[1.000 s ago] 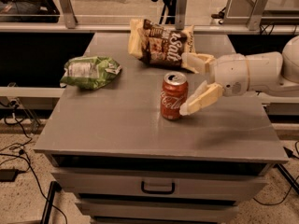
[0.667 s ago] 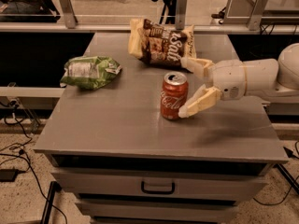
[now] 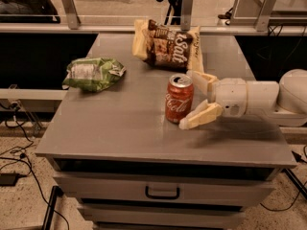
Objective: Knock coke can over
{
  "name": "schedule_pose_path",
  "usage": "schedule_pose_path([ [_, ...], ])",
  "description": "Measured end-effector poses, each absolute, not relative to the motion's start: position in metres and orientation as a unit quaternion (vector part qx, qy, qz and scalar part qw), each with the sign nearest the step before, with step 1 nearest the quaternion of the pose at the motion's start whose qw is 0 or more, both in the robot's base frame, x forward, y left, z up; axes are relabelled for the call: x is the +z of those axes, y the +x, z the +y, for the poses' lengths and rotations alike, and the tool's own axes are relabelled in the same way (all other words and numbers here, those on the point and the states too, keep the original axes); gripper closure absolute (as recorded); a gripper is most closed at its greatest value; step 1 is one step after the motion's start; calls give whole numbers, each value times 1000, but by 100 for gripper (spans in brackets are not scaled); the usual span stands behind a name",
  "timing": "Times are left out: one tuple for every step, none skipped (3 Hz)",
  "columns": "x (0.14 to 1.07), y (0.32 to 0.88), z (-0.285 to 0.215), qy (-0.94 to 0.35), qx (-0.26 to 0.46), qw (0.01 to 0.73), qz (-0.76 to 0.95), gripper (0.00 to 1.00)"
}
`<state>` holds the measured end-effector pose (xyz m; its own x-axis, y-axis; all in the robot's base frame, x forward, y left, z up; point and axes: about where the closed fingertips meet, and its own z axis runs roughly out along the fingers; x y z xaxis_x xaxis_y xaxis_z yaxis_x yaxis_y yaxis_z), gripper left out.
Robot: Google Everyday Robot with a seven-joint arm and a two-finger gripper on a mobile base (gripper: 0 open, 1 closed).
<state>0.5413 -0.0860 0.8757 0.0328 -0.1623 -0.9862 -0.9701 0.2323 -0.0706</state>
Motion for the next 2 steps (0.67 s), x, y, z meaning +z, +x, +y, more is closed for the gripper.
schedule_pose_path([
  [870,542,-85,-471,395,543,572,0],
  [870,541,-82,-472,397,542,571,17],
])
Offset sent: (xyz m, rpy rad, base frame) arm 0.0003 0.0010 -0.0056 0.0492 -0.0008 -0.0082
